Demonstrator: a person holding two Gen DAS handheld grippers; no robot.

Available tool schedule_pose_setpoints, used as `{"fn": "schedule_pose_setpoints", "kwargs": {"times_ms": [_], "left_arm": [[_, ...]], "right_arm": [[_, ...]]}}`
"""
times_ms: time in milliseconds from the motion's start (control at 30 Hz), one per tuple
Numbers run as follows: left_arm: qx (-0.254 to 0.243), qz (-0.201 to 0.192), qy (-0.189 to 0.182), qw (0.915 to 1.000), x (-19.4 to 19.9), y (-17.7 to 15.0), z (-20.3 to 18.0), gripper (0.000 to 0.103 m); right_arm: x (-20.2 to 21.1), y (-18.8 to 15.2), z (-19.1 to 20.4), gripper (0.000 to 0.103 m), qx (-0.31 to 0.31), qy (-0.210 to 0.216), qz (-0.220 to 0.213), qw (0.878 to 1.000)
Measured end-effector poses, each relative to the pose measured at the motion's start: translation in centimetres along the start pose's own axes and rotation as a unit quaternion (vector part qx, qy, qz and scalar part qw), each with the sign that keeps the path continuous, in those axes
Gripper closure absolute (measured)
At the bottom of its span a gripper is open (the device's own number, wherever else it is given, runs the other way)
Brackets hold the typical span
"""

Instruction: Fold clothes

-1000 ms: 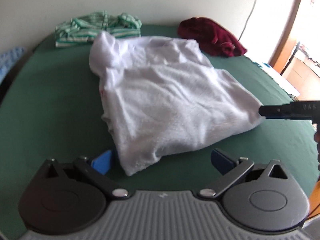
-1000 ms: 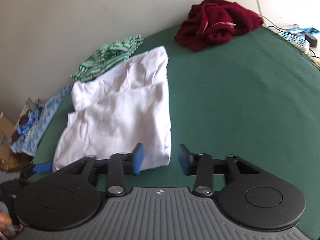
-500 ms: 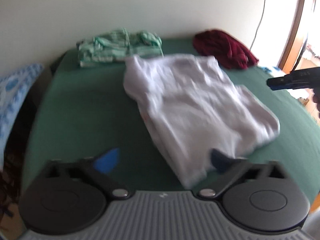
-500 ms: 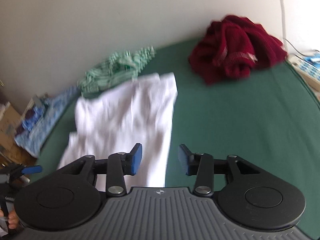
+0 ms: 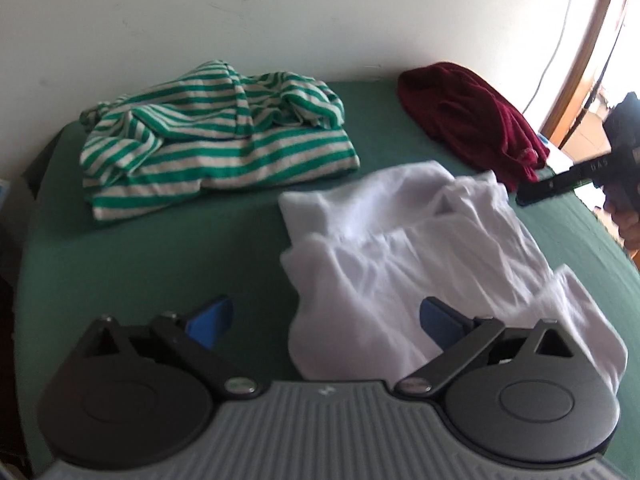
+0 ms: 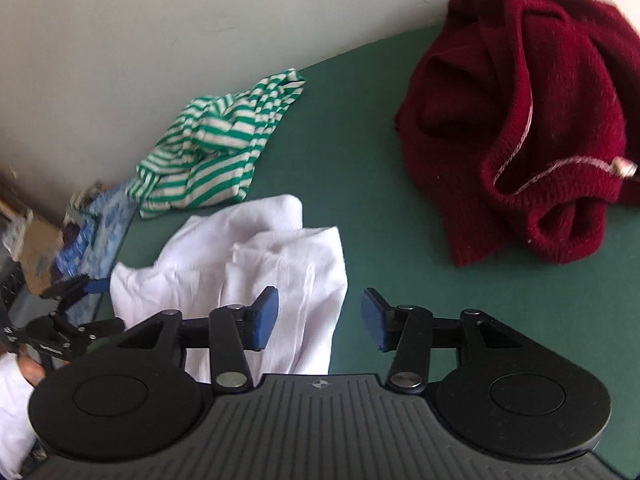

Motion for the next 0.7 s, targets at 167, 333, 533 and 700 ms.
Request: {"fn": "schedule_pose_setpoints", "kwargs": {"times_ms": [167,333,533,700], "left_arm": [[-0.010,0.025,0.002,0.9996,-1.8,0.0,0.0,0.062],[0.025,-0.003,-0.055,0.9982,-0.1,-0.9,-0.7,0.003],[0.045,-0.028,-0.073,0.9960,1.0,-1.3,-1.6,0.001],[0.049,-0.049,-0.091,0.9934,1.7,-1.4,-2.0,0.001]], "right_arm": [[1.3,0.7,3.3,0.055,0.031,0.038,-0.051,0.998],[1.4,0.6,10.1,0.058,0.111,0.132,-0.057,0.983],[-4.2,-1.8,16.0,0.058,0.318,-0.052,-0.063,0.945],[-5.0,-1.9,13.4,0.057,0.233,0.004,-0.020,0.972]]}}
Point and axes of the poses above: each gripper's, at about its wrist camera, not at the fingertips, and x roughly against the way its jaws point, z to its left, y to its top, the point moved 6 cm from there along -x, roughly the way its jaws point, and after that the axes turned 12 degrees about -y, right-handed, at the moved point
